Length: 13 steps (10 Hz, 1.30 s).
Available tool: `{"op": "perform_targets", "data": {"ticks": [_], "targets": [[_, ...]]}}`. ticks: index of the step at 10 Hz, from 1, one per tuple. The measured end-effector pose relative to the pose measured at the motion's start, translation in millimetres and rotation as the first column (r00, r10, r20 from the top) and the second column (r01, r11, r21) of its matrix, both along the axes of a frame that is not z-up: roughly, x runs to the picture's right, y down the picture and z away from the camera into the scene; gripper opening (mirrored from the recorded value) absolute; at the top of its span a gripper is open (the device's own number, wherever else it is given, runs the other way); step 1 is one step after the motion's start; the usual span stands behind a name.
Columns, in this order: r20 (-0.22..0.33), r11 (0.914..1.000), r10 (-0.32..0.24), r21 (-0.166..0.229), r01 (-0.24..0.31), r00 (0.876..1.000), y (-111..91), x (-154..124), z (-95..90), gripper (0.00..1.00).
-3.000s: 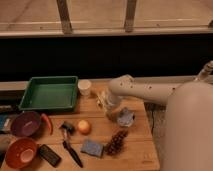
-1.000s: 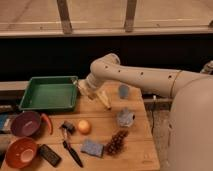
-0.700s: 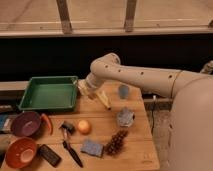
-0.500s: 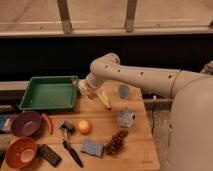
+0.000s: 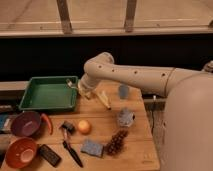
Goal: Place fork in purple bowl
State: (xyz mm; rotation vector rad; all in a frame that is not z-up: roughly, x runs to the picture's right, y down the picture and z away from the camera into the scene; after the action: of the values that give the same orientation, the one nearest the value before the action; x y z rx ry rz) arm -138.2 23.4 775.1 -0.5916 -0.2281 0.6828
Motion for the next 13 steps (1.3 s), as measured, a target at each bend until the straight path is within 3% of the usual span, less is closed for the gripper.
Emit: {"op": "perform_targets", "data": {"ticks": [2, 4, 8, 12, 13], "targets": [[0.047, 0.9955, -0.094, 0.015, 0.093, 0.994, 12, -36, -9.5, 0.00], [0.082, 0.9886, -0.150, 0.019, 0.149, 0.985, 20, -52, -12.6, 0.00], [0.181, 0.9662, -0.254, 0.001, 0.258, 0.950, 49, -100, -15.7, 0.00], [0.269, 0.9294, -0.355, -0.002, 0.369, 0.895, 74, -149, -17.1, 0.00], [0.274, 0.9137, -0.391, 0.002, 0.406, 0.878, 81, -157, -17.4, 0.00]]}}
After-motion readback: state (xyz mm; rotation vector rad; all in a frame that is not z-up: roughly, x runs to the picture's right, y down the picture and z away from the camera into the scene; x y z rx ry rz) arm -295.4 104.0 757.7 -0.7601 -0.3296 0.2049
